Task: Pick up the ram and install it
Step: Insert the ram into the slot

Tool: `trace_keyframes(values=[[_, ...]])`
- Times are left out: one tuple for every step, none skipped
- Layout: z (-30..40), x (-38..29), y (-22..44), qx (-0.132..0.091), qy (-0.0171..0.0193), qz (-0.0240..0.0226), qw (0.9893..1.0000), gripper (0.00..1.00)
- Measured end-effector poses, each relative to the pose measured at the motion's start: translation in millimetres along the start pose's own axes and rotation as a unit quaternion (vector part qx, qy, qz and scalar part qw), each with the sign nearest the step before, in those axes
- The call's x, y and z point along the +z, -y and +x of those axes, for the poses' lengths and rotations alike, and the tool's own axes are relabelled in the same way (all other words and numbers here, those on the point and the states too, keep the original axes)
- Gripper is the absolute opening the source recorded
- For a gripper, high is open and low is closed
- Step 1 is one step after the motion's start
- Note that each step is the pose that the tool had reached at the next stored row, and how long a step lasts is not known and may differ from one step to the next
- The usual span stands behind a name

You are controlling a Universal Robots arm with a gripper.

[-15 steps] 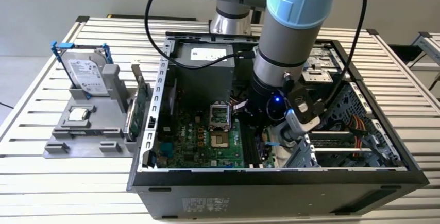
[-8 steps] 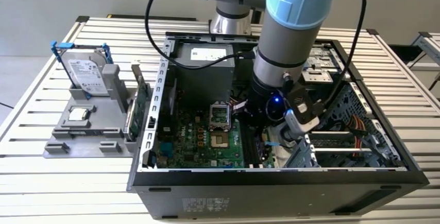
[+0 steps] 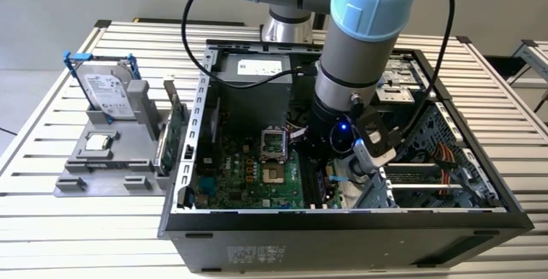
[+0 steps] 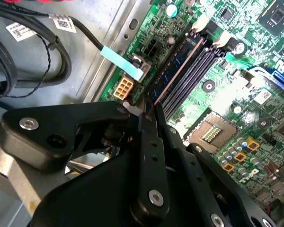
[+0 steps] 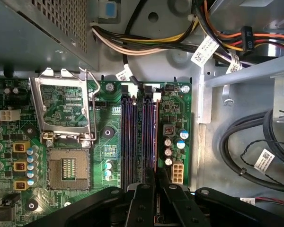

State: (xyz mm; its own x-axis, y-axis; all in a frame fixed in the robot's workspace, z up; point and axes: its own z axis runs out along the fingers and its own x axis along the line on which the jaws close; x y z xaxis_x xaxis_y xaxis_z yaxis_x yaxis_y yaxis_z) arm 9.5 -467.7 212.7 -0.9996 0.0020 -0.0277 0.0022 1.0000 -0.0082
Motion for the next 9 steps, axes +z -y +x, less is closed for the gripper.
trace_keyframes(values=[[0.0, 0.1, 0.0, 0.0, 0.0, -0.0001, 1.0, 0.0], [0.0, 0.1, 0.0, 0.0, 0.0, 0.0, 1.0, 0.0], [0.0, 0.1, 0.0, 0.0, 0.0, 0.0, 1.0, 0.0], [0.0, 0.1, 0.0, 0.0, 0.0, 0.0, 1.0, 0.0], [0.0, 0.1, 0.0, 0.0, 0.0, 0.0, 1.0, 0.0], [0.0, 0.1, 0.0, 0.0, 0.0, 0.0, 1.0, 0.0], [0.0, 0.1, 0.0, 0.0, 0.0, 0.0, 1.0, 0.0], [0.0, 0.3, -0.1, 0.0, 0.0, -0.0004, 1.0, 0.0], [0.0, 0.7, -0.2, 0.0, 0.0001, -0.0009, 1.0, 1.0]])
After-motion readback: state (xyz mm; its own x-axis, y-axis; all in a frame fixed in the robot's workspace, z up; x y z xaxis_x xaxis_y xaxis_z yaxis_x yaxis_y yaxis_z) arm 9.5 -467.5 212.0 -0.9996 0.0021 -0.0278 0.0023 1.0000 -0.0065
